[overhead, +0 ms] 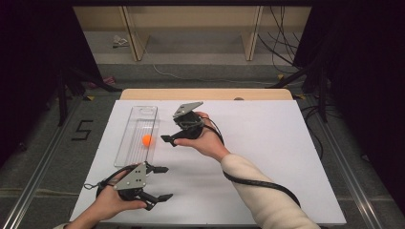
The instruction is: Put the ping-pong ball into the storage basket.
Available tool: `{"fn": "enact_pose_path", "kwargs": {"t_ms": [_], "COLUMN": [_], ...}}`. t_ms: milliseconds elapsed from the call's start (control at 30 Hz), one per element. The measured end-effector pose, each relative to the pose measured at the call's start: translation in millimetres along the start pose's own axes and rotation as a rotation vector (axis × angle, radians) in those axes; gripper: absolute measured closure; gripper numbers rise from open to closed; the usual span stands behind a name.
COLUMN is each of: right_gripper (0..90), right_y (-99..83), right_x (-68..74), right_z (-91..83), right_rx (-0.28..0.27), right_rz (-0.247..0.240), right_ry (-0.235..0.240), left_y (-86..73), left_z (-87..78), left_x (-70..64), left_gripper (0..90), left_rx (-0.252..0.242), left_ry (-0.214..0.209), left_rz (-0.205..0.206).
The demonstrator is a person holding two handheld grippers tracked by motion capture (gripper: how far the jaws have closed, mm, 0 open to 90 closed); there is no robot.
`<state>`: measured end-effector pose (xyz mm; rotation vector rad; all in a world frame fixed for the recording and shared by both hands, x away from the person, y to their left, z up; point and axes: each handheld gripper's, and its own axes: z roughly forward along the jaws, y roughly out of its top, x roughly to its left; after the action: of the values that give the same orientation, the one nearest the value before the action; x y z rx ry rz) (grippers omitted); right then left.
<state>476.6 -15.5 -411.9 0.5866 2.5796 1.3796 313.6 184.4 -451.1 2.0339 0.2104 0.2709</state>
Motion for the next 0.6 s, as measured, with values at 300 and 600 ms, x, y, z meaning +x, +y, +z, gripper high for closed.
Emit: {"fn": "enact_pose_path", "kwargs": {"t_ms": [300, 600], "right_gripper": [16.6, 16.5], "right_y": [-9.5, -19.3], "right_x": [-4.9, -7.3], "right_z": [-15.2, -26.6], "right_rx": [-0.001, -0.003], "right_rz": [0.013, 0.026], "right_ry": [-0.02, -0.032], "left_y": [-0.1, -0.3], "left_z": [-0.1, -0.1], "left_x": [0.1, 0.1], "left_gripper": [20.1, 20.1], "left_rx": [0.001, 0.001], "left_ry": [0.0, 0.001], "left_rz": [-0.002, -0.004]}}
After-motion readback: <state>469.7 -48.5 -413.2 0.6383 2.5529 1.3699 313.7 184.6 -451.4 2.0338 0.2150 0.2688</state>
